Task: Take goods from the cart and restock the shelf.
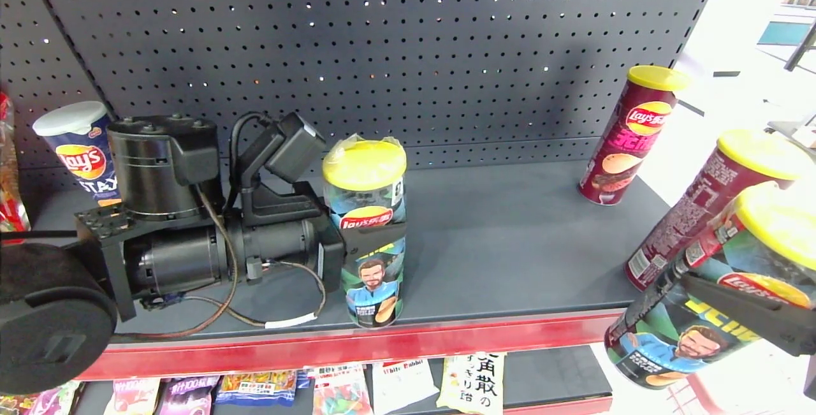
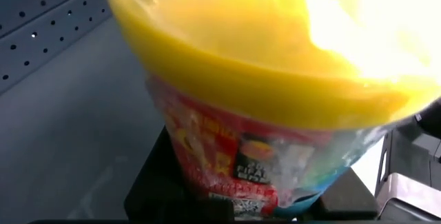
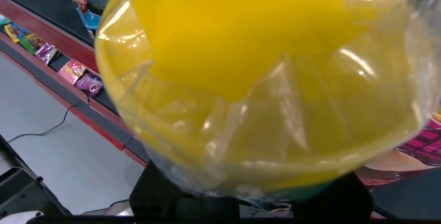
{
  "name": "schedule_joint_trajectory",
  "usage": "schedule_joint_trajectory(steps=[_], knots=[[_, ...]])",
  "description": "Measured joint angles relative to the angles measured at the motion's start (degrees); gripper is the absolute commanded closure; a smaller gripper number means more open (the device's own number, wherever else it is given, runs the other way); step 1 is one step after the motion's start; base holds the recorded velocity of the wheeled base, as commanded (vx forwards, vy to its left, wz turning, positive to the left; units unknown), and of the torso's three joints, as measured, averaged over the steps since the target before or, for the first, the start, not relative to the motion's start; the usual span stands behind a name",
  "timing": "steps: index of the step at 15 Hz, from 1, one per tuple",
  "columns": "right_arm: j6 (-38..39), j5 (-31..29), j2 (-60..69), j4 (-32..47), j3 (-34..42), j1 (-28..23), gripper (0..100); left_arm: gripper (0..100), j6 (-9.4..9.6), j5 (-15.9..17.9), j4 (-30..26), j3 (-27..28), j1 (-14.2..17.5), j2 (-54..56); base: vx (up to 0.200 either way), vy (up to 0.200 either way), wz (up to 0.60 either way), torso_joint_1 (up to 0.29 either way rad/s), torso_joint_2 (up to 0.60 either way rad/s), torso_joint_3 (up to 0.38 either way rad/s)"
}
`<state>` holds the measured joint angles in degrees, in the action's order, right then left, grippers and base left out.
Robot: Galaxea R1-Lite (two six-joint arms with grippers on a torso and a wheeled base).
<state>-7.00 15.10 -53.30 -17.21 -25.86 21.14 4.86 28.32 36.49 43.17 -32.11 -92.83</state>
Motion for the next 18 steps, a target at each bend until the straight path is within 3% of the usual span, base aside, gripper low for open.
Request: schedule_joint_trajectory(steps=[4,8,18], knots=[[0.0,0.0,-1.1,0.0,-1.4,0.0,100,0,-0.11,-0.2,-0.6,-0.6,0.0,0.2,0.0,0.0,0.0,0.0,0.0,0.0],[0.0,0.3,-5.9,0.1,-7.6,0.4,100,0,-0.11,-1.6,-0.5,-3.0,0.5,1.7,0.0,0.0,0.0,0.0,0.0,0.0],[0.0,0.5,-26.7,-0.4,-26.8,8.6,100,0,0.02,-1.5,-1.2,-10.3,5.4,8.5,0.0,0.0,0.0,0.0,0.0,0.0]])
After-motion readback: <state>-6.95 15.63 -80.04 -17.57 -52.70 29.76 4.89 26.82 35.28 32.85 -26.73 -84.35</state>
